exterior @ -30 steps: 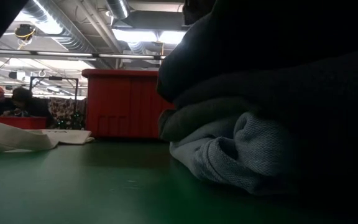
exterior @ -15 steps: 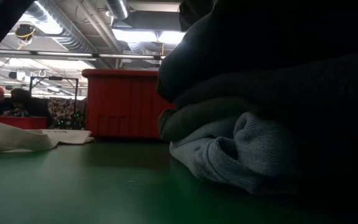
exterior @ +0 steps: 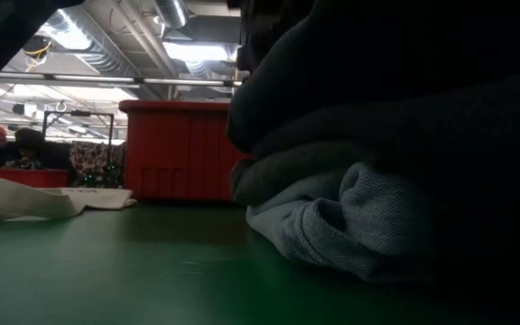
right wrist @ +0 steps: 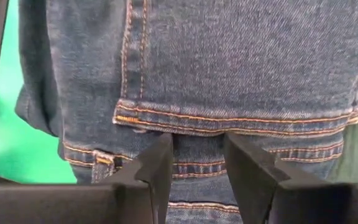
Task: Fold Laundry from Bin
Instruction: Fold the dark blue jeans
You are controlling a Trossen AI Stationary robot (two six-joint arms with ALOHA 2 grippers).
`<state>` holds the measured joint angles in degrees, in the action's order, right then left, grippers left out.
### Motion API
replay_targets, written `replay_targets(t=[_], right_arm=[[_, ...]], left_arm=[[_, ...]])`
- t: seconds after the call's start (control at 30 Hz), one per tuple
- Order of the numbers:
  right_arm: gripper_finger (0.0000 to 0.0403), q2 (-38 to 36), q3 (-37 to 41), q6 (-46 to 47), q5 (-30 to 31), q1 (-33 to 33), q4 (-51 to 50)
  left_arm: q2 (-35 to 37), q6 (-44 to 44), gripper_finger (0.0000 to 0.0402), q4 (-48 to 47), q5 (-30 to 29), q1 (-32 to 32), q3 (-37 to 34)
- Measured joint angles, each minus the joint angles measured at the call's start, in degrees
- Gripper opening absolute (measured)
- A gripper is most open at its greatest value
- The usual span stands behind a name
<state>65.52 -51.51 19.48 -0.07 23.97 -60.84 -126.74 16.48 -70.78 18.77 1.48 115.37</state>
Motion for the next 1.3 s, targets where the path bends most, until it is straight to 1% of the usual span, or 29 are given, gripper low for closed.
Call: replay_targets(t=[0.13, 0.23, 0.43, 0.53, 0.67, 0.83, 0.87, 1.03, 1.3], right_arm=[[0.0143, 0.0, 0.0, 2.8, 0.0, 0.0, 0.0], [0.0143, 0.0, 0.0, 5.1, 0.0, 0.0, -0.1], [0.0143, 0.0, -1.3, 6.2, 0.0, 0.0, -0.9], [0.0143, 0.0, -2.8, 6.2, 0.5, 0.0, -1.1], [0.0143, 0.0, -3.9, 6.2, 1.0, 0.0, -1.1], [0.0143, 0.0, -4.0, 6.2, 1.0, 0.0, -1.0], [0.0143, 0.0, -4.0, 6.2, 1.0, 0.0, -1.0], [0.0143, 0.0, -4.0, 6.2, 1.0, 0.0, -1.0], [0.0143, 0.0, -4.0, 6.2, 1.1, 0.0, -0.9]], left_arm=[[0.0, 0.2, 0.0165, 3.8, 9.1, -0.5, -3.3], [0.0, 0.1, 0.0165, 4.8, 11.1, -0.2, -5.0], [0.0, 1.5, 0.0163, 4.9, 10.7, 0.4, -6.2], [0.1, 2.3, 0.0149, 5.2, 10.7, 0.7, -6.2], [0.1, 2.5, 0.0106, 5.8, 10.0, 0.7, -6.2], [0.2, 3.3, 0.0023, 5.5, 9.3, 0.8, -5.7], [0.2, 4.0, 0.0014, 5.5, 9.2, 0.8, -5.3], [0.2, 4.1, 0.0010, 3.1, 8.5, 0.7, -0.4], [0.3, 1.0, 0.0007, -3.2, 1.6, -0.6, 10.2]])
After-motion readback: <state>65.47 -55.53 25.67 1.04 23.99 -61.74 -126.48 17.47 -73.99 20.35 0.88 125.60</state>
